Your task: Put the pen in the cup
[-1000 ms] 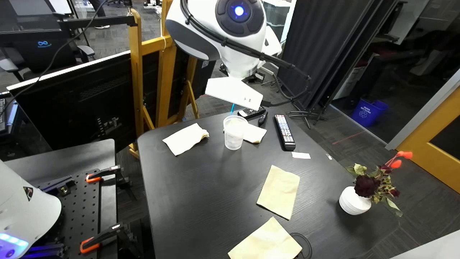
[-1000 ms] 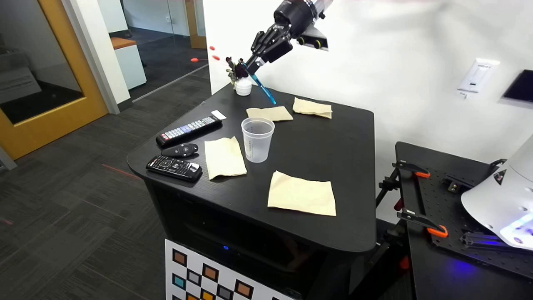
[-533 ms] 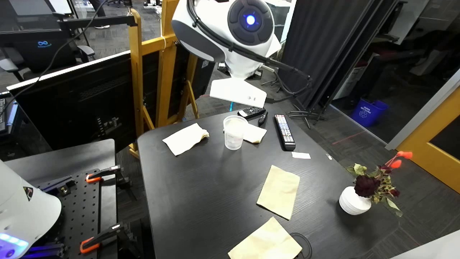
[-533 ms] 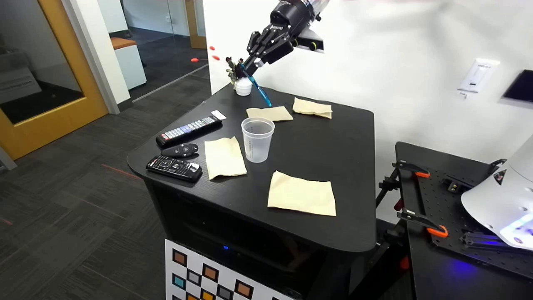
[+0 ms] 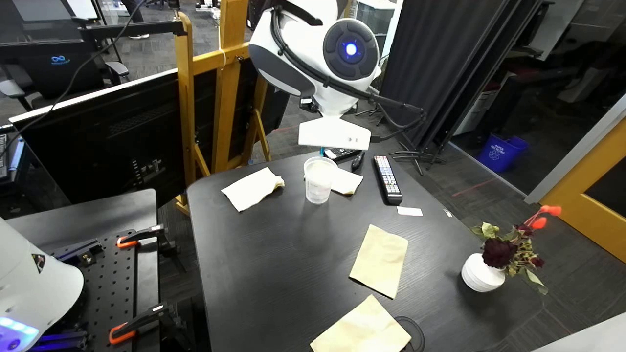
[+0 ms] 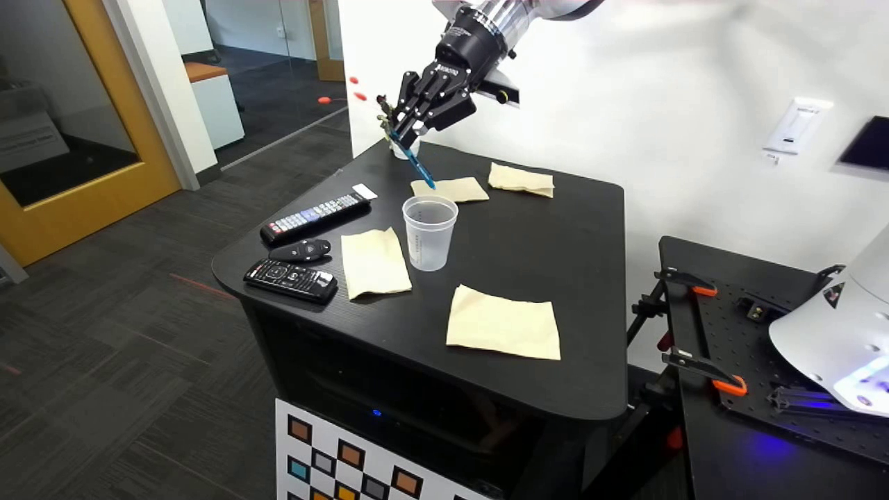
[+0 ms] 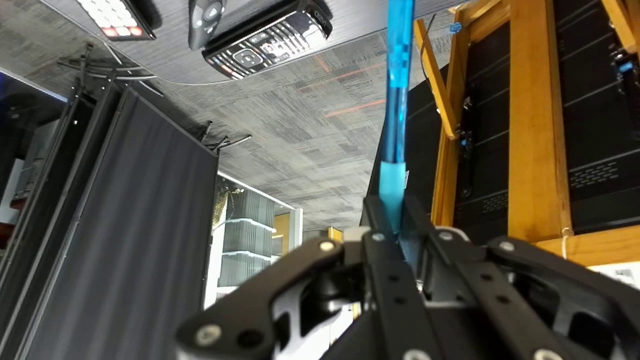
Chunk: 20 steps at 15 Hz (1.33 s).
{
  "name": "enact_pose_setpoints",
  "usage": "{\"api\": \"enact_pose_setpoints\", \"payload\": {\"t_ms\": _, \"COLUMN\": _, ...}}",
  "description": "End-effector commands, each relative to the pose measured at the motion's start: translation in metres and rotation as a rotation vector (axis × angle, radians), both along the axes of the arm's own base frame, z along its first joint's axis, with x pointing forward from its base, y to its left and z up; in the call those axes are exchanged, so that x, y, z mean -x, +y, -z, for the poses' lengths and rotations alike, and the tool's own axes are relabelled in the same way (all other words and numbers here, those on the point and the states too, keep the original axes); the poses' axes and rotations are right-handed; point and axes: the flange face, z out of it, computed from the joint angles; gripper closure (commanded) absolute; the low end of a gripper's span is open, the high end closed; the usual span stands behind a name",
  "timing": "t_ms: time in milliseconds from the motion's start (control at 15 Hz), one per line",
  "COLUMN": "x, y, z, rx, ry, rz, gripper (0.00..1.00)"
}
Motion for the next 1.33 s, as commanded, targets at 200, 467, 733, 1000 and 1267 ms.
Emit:
{"api": "enact_pose_setpoints", "payload": {"t_ms": 200, "x": -0.023, "y": 0.006, "z": 0.017, "rx": -0.016, "ry": -0.011, "rz": -0.050, "gripper": 0.97}}
{"api": "enact_pose_setpoints", "payload": {"t_ms": 467, "x": -0.022, "y": 0.003, "z": 0.031, "rx": -0.023, "ry": 0.011, "rz": -0.042, "gripper": 0.97}}
{"api": "enact_pose_setpoints", "payload": {"t_ms": 733, "x": -0.016, "y": 0.000, "z": 0.043, "rx": -0.023, "ry": 0.031, "rz": -0.030, "gripper": 0.97}}
{"api": "enact_pose_setpoints", "payload": {"t_ms": 1000, "x": -0.010, "y": -0.007, "z": 0.055, "rx": -0.020, "ry": 0.050, "rz": -0.011, "gripper": 0.97}}
{"api": "enact_pose_setpoints", "payload": {"t_ms": 1267, "x": -0.003, "y": -0.014, "z": 0.066, "rx": -0.029, "ry": 0.070, "rz": 0.011, "gripper": 0.97}}
